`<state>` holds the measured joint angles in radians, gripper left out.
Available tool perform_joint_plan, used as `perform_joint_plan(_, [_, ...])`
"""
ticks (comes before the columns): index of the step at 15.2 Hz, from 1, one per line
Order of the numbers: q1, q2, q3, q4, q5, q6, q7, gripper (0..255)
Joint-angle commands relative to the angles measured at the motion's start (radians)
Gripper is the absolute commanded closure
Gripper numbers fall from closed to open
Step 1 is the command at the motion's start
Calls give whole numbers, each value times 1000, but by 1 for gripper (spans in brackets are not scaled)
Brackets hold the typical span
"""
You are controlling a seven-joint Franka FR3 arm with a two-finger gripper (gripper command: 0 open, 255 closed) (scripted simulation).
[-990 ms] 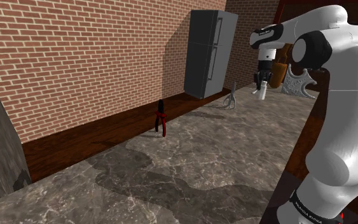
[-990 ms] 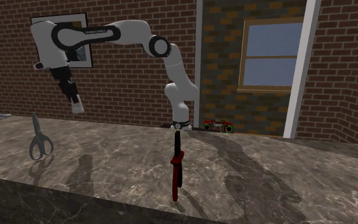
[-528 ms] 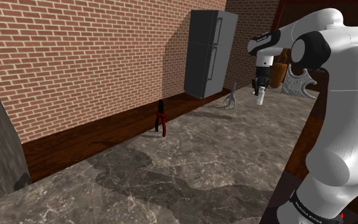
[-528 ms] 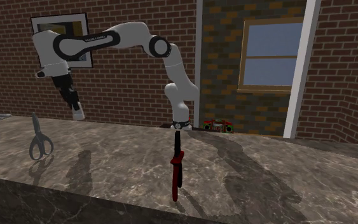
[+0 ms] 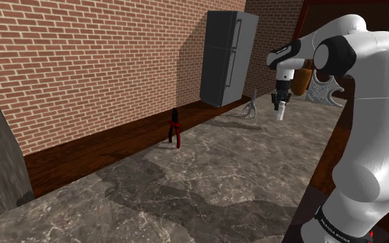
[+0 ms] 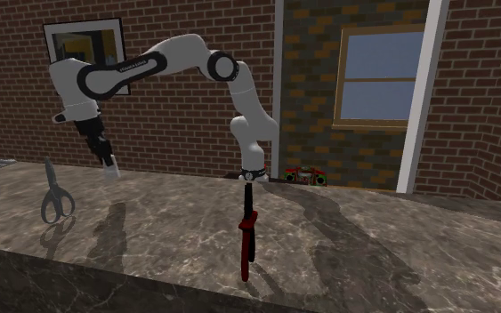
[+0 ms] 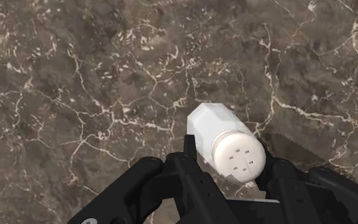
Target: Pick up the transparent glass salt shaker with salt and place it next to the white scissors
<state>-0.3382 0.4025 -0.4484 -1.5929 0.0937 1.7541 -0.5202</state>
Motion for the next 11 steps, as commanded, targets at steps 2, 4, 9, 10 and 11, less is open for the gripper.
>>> perform_joint_plan(2, [0, 10, 3, -26, 5, 36, 0, 255])
perform_joint_plan(4, [0, 19, 5, -41, 9, 59, -2, 255])
perform_joint_plan(9, [-3, 43, 10, -76, 19, 115, -5, 255])
perform_joint_plan(10, [-3, 48, 11, -81, 21, 125, -6, 255])
perform_joint_plan(11, [-3, 48, 11, -81, 21, 125, -6, 255])
